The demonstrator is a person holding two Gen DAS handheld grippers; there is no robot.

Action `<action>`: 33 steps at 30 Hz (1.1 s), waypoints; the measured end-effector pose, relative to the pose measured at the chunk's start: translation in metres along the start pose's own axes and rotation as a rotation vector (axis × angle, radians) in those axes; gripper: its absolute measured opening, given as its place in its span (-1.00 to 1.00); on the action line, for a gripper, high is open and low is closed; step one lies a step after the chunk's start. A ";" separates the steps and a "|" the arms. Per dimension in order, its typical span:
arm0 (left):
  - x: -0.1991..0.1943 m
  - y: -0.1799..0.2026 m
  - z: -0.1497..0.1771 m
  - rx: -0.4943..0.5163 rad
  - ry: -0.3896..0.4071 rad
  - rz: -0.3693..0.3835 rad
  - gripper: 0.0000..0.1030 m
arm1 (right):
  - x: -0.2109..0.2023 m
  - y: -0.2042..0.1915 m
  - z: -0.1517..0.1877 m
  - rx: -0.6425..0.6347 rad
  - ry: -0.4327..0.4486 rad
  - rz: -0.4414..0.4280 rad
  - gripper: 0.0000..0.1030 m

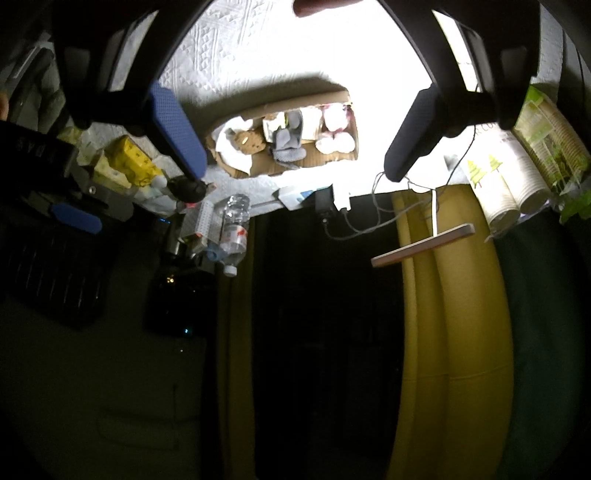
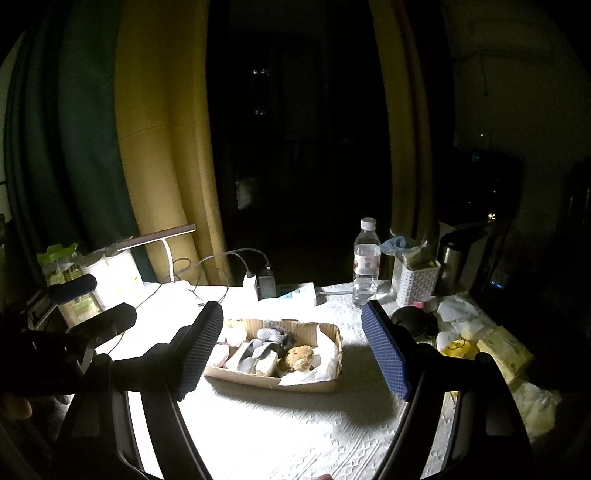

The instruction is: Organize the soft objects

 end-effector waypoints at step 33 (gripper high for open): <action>0.002 0.002 -0.001 0.005 0.002 0.004 0.90 | 0.009 0.005 -0.001 0.003 -0.010 0.001 0.56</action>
Point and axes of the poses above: each gripper's, at about its wrist camera, not at the fingertips, and x roughly the way its jaws point, y to its right, z to its underside, the point moved 5 cm from there along x, roughly the way its jaws point, and after that the axes turned 14 degrees about -y, right-handed, at the moved point
